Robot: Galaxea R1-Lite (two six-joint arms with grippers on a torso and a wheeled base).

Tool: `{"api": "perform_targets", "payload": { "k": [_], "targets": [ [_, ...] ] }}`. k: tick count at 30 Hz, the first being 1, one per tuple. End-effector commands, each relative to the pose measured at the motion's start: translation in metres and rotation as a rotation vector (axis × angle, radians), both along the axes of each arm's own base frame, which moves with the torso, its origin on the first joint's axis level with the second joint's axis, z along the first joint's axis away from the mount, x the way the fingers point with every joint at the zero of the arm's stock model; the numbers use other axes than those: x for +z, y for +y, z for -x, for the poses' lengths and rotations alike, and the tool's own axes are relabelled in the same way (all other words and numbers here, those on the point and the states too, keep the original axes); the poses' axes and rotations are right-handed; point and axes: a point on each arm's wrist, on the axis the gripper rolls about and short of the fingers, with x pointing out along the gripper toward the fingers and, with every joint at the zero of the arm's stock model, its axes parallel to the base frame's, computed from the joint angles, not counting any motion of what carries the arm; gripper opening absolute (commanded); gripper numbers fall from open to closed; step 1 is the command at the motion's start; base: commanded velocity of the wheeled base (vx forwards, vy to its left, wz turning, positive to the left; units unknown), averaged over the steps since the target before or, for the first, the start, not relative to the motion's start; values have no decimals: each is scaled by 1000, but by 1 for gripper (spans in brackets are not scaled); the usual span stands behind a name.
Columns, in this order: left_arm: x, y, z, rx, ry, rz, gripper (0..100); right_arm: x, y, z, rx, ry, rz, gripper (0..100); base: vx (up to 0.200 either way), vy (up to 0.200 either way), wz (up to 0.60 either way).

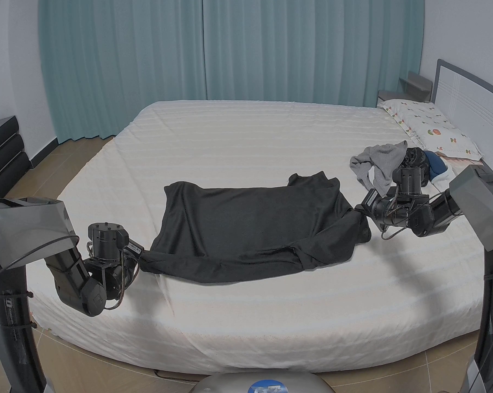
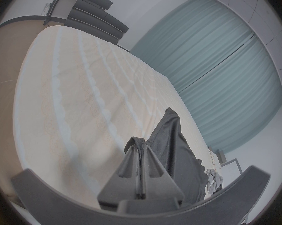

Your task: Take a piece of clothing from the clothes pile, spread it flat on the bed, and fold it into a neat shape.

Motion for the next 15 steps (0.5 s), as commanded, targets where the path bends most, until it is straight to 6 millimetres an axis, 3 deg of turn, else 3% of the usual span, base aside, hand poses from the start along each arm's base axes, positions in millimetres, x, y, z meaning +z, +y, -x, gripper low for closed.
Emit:
{"api": "perform_targets", "payload": {
  "k": [1,9,10,15],
  "targets": [
    [-10,0,-3,10,14,6,0,-39,14,-31,-44,7,35,0,0,0,0],
    [-15,0,-3,10,28,6,0,-57,23,-51,-97,-34,60,0,0,0,0],
    [-15,0,-3,10,28,6,0,-60,23,-51,-101,-32,56,100,0,0,0],
    [-15,0,-3,13,30,8,0,-53,18,-50,-137,-35,-10,100,0,0,0]
  ]
}}
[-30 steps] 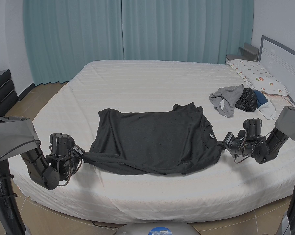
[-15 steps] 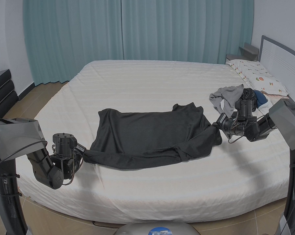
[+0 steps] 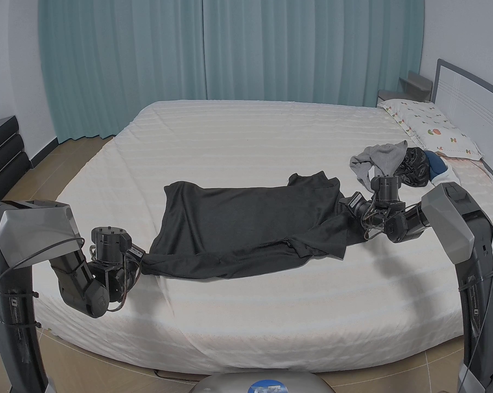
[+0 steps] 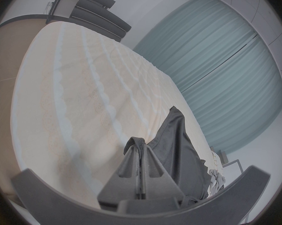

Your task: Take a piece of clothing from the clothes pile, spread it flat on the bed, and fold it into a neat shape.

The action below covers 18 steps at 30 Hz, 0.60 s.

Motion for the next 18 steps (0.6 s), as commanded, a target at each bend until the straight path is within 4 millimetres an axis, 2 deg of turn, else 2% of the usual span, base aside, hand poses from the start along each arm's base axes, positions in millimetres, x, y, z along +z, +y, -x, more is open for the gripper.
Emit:
{"api": "perform_targets", "payload": {
  "k": [1,3,6,8,9,11,15,16,18],
  "targets": [
    [-3,1,1,2,8,0,0,-1,-7,2,-20,11,-28,100,0,0,0],
    [-3,1,1,2,8,0,0,10,-16,6,-25,7,-36,100,0,0,0],
    [-2,0,1,1,8,0,0,19,-19,16,-9,21,-45,100,0,0,0],
    [-1,0,2,-2,9,1,0,31,-20,32,8,35,-54,100,0,0,0],
    [-1,0,2,-2,9,1,0,31,-20,33,9,35,-55,100,0,0,0],
    [-1,0,3,-2,10,1,0,36,-20,54,46,49,-61,100,0,0,0],
    [-1,0,3,-5,9,3,0,43,-15,77,93,10,-67,100,0,0,0],
    [-1,0,3,-5,9,3,0,43,-15,77,93,10,-67,100,0,0,0],
    [-1,0,3,-5,10,3,0,35,-9,96,157,26,-40,100,0,0,0]
  ]
}}
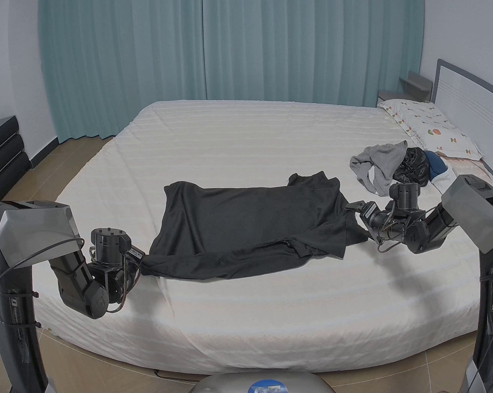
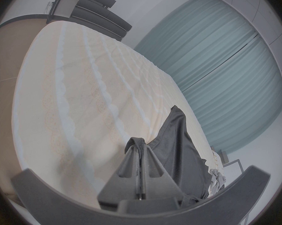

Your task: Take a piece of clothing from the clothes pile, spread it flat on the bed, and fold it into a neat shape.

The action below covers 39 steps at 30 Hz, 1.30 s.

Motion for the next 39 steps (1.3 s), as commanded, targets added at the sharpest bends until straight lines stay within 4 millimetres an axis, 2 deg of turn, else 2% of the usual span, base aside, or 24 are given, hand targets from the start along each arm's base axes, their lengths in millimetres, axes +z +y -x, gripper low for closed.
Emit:
{"api": "perform_targets", "payload": {
  "k": [1,6,10,15,27,28,35,39],
  "targets": [
    [1,1,1,0,0,1,0,19,11,44,119,-37,22,100,0,0,0],
    [1,0,1,-2,0,3,0,-1,24,59,195,-15,50,100,0,0,0],
    [1,1,1,-1,0,3,0,-15,34,59,228,0,68,100,0,0,0],
    [1,1,1,-2,-1,2,0,-26,36,55,240,9,86,100,0,0,0],
    [1,1,1,-2,-1,2,0,-34,36,43,240,1,91,100,0,0,0],
    [1,1,1,-2,-1,2,0,-34,36,43,240,1,91,0,0,0,0],
    [3,0,2,-4,-3,3,0,-37,34,44,228,15,95,0,0,0,0],
    [6,0,3,-3,-9,4,0,-24,28,54,223,11,91,0,0,0,0]
  ]
}}
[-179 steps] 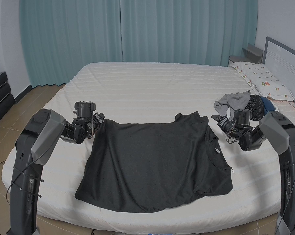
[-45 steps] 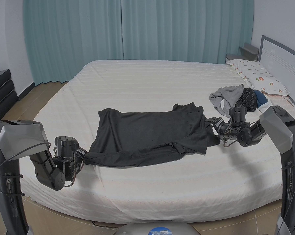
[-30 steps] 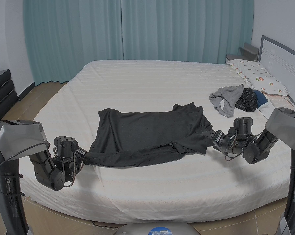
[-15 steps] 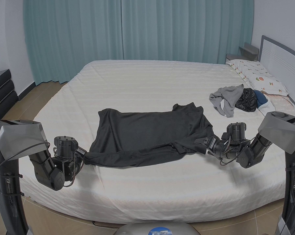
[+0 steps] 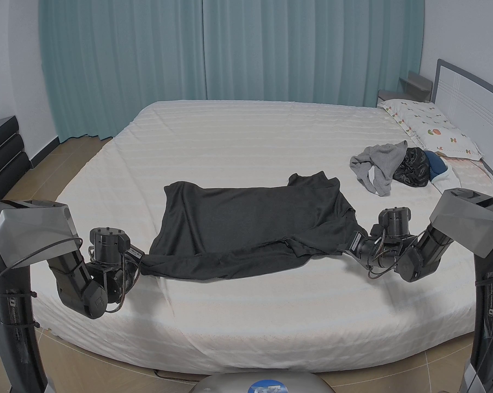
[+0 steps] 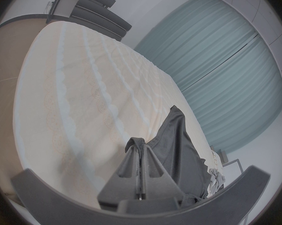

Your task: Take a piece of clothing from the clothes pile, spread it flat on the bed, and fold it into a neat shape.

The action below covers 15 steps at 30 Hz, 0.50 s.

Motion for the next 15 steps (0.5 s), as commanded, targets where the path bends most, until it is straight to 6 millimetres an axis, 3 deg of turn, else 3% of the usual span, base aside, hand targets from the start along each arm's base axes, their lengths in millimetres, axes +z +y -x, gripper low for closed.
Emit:
{"api": "perform_targets", "payload": {
  "k": [1,7,15],
  "targets": [
    [3,0,2,1,-4,1,0,18,-8,12,-9,-13,-7,0,0,0,0],
    [11,0,12,-7,-4,-3,0,41,-23,33,-25,-18,-19,0,0,0,0],
    [24,2,29,-29,-6,-32,0,58,-39,92,-4,55,-47,0,0,0,0]
  ]
}}
